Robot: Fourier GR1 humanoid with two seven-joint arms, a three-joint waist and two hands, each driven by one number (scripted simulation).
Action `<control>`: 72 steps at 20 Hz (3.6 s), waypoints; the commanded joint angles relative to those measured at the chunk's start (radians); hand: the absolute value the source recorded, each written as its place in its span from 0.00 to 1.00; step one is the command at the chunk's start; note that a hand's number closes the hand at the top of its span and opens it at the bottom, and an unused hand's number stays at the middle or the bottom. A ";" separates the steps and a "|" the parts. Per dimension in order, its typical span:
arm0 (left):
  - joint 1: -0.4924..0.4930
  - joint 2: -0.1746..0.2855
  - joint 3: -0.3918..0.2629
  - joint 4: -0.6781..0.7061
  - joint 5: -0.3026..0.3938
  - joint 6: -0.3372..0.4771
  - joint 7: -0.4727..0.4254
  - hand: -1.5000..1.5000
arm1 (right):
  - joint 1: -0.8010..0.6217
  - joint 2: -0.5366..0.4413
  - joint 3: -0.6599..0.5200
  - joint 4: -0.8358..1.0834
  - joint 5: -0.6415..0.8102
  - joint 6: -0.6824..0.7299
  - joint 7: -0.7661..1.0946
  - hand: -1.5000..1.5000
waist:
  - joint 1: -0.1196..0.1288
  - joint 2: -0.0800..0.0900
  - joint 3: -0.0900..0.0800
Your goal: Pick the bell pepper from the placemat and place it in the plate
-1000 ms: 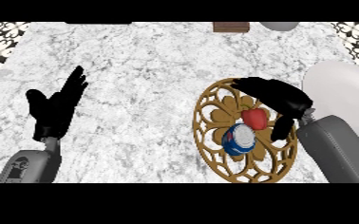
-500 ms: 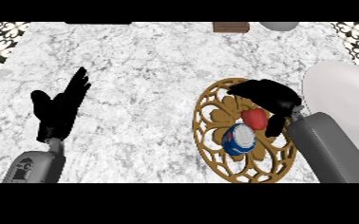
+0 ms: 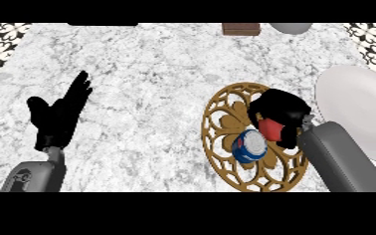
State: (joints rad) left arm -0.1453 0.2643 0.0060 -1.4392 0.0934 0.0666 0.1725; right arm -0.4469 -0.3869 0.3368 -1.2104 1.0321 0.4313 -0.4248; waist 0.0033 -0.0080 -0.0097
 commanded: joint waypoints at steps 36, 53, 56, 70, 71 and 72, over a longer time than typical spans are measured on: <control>-0.007 -0.001 0.049 0.012 -0.017 -0.028 0.005 0.50 | 0.095 0.109 -0.694 -0.281 0.023 -0.717 0.915 1.00 | -0.007 0.007 0.010; 0.004 -0.055 0.021 -0.016 -0.055 -0.022 0.004 0.50 | 0.067 -0.142 -0.906 0.328 -0.338 -0.579 0.487 0.00 | 0.007 0.011 0.011; -0.048 -0.007 0.089 0.069 -0.034 -0.061 -0.018 0.50 | 0.064 -0.121 -0.880 0.302 -0.353 -0.624 0.425 0.00 | 0.000 0.009 0.010; -0.007 -0.042 0.067 0.041 -0.044 -0.046 -0.001 0.50 | 0.053 0.001 -1.008 -0.065 -0.751 -0.511 0.414 0.00 | -0.021 0.001 0.009; -0.001 -0.027 0.085 0.052 -0.034 -0.066 -0.050 0.50 | 0.071 -0.002 -1.038 -0.015 -0.798 -0.486 0.379 0.00 | -0.016 0.004 0.009; -0.013 -0.034 0.081 0.076 -0.042 -0.056 -0.035 0.50 | 0.079 -0.034 -1.050 -0.064 -0.852 -0.397 0.440 0.00 | -0.028 0.002 0.009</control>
State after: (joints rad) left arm -0.1543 0.2310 0.0771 -1.3953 0.0514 0.0132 0.1561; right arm -0.3834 -0.4139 -0.6628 -1.2208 0.3178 -0.0914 -0.0738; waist -0.0150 -0.0052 -0.0007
